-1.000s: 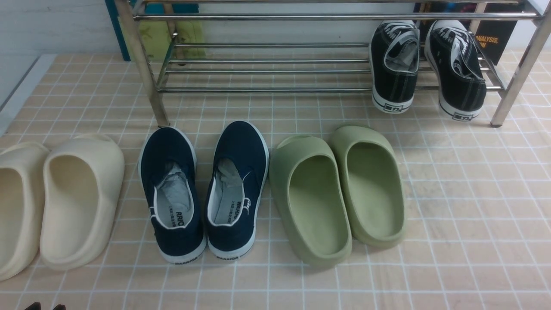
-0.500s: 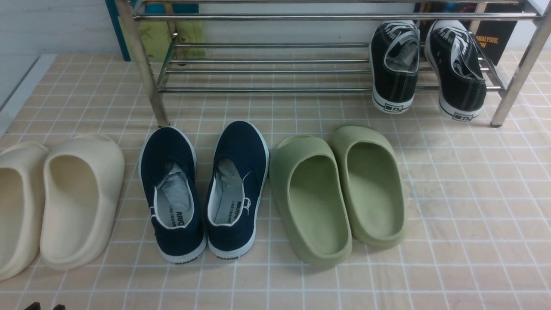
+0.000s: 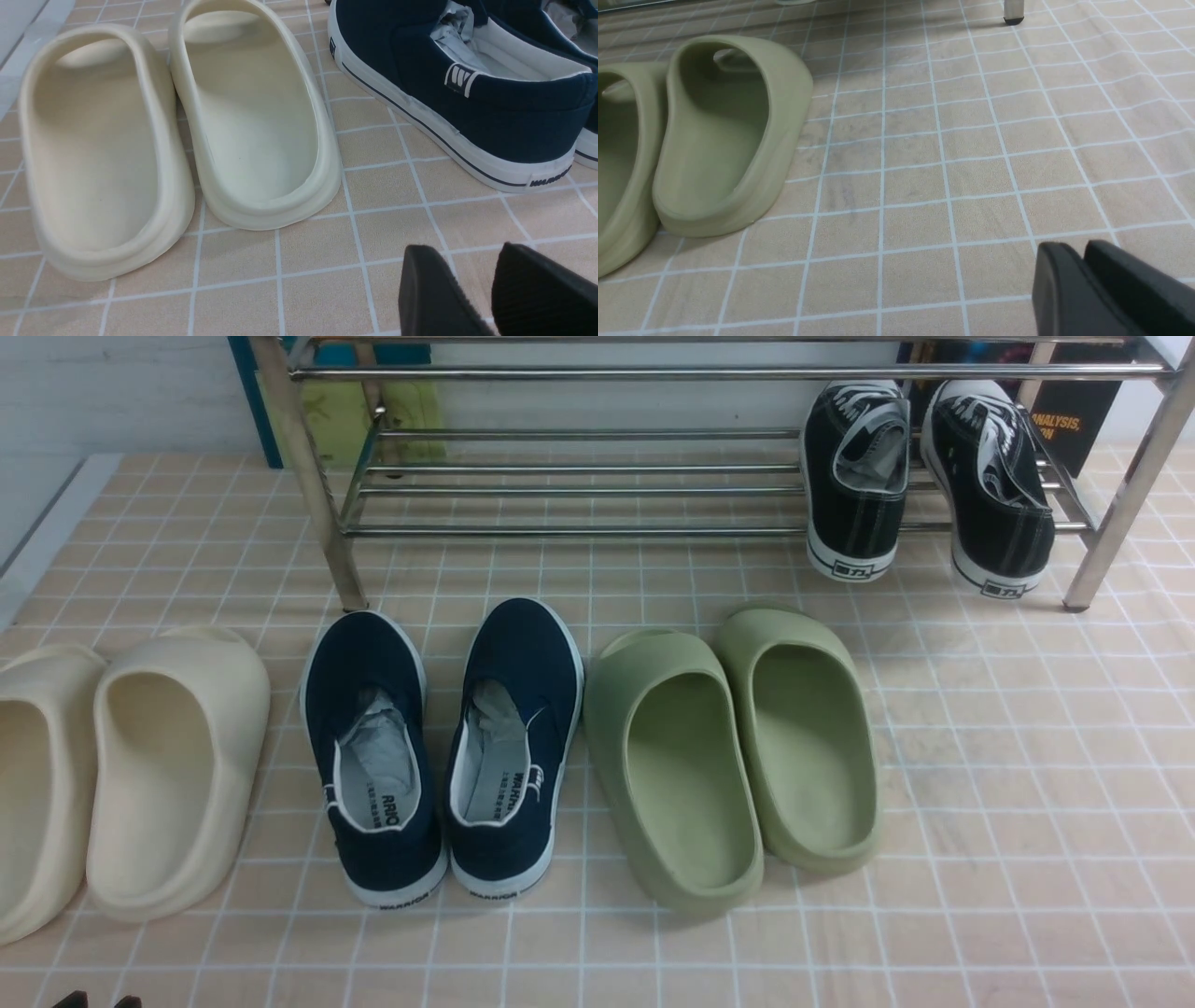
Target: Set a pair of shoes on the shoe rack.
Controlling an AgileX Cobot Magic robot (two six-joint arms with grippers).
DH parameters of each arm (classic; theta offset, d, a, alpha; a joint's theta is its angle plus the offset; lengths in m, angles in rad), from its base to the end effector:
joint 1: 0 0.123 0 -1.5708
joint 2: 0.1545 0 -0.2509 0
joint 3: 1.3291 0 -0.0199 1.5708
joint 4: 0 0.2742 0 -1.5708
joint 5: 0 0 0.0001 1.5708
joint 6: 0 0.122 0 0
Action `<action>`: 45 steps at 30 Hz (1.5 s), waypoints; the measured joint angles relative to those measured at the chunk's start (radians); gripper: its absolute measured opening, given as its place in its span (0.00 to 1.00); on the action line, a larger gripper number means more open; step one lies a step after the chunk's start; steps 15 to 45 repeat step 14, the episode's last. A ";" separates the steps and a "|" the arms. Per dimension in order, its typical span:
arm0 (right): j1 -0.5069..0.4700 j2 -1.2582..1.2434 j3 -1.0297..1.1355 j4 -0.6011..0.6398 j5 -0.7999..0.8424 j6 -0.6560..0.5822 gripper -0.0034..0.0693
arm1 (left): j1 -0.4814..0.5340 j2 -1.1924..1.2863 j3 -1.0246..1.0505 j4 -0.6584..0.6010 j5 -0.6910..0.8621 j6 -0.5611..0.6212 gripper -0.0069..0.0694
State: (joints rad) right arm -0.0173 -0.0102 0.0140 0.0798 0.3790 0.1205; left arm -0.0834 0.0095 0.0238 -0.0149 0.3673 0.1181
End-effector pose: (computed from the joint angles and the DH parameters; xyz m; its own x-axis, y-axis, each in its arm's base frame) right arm 0.1400 0.0012 0.1663 -0.2869 0.1983 -0.9372 0.0454 0.9800 0.1935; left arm 0.1407 -0.0124 0.1609 -0.2963 0.1291 -0.9463 0.1198 0.9880 0.0973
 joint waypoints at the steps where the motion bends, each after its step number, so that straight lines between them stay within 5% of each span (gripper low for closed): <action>1: 0.000 0.000 0.000 0.000 0.000 0.000 0.16 | 0.000 0.000 0.000 0.000 0.000 0.000 0.40; 45: 0.000 0.000 0.000 0.000 0.000 0.000 0.18 | 0.000 0.000 0.000 0.000 0.000 0.000 0.40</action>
